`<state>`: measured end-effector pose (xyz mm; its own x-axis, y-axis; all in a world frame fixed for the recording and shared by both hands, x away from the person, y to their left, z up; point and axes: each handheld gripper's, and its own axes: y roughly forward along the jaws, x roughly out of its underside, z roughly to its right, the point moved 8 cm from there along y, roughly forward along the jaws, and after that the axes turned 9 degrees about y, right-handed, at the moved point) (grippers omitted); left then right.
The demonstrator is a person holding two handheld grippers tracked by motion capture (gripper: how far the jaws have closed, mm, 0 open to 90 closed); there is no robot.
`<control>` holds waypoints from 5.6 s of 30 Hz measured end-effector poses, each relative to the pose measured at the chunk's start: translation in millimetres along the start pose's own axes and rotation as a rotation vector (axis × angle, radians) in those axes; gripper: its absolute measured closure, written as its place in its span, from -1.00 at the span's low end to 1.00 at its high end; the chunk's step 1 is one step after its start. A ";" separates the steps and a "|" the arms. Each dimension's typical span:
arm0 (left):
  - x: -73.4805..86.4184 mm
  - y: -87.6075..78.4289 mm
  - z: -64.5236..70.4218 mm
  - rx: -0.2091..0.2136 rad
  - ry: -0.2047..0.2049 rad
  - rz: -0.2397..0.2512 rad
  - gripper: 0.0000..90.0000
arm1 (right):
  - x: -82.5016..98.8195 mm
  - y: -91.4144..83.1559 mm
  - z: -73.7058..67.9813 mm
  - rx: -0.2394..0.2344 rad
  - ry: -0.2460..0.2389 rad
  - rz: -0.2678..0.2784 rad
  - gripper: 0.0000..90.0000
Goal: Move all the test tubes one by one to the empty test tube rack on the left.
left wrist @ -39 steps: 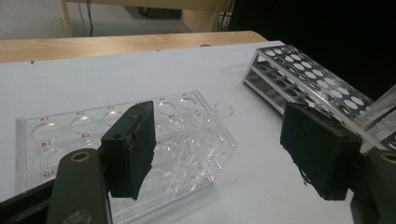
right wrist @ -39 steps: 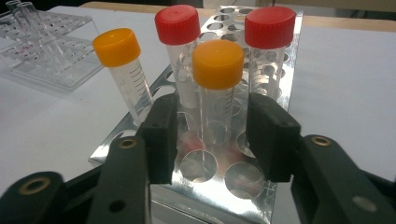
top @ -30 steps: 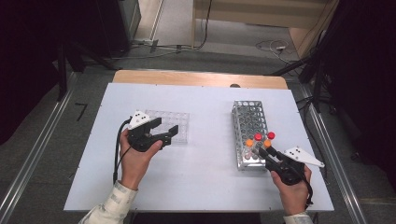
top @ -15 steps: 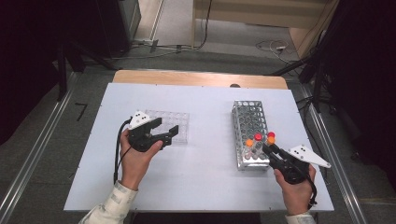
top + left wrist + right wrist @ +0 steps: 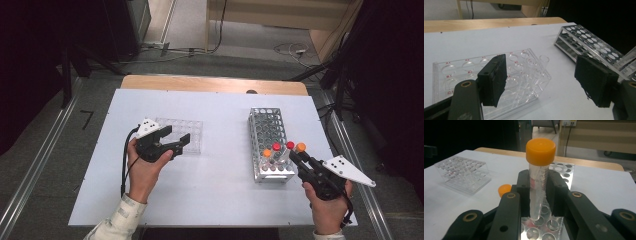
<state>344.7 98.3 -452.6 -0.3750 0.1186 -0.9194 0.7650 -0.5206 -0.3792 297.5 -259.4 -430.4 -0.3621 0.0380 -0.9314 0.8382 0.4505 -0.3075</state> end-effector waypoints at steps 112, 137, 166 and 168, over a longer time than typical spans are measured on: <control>-46.8 -16.2 -15.2 -0.021 0.068 0.079 0.58 | 67.9 78.1 -153.3 -0.382 -0.117 -0.253 -0.70; -28.7 12.0 -19.4 -0.066 0.140 0.043 0.58 | 69.1 75.1 -142.4 -0.366 -0.100 -0.255 -0.70; -6.8 12.1 -16.5 0.009 0.005 0.028 -0.49 | 67.4 68.8 -141.2 -0.372 -0.104 -0.248 -0.70; -7.5 9.4 -15.4 0.017 -0.001 0.032 -0.50 | 66.6 65.6 -139.3 -0.369 -0.105 -0.245 -0.70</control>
<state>362.8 105.6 -450.9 -0.3515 0.1007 -0.9307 0.7677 -0.5381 -0.3482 271.6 -103.1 -485.5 -0.4720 -0.1913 -0.8606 0.5246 0.7236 -0.4486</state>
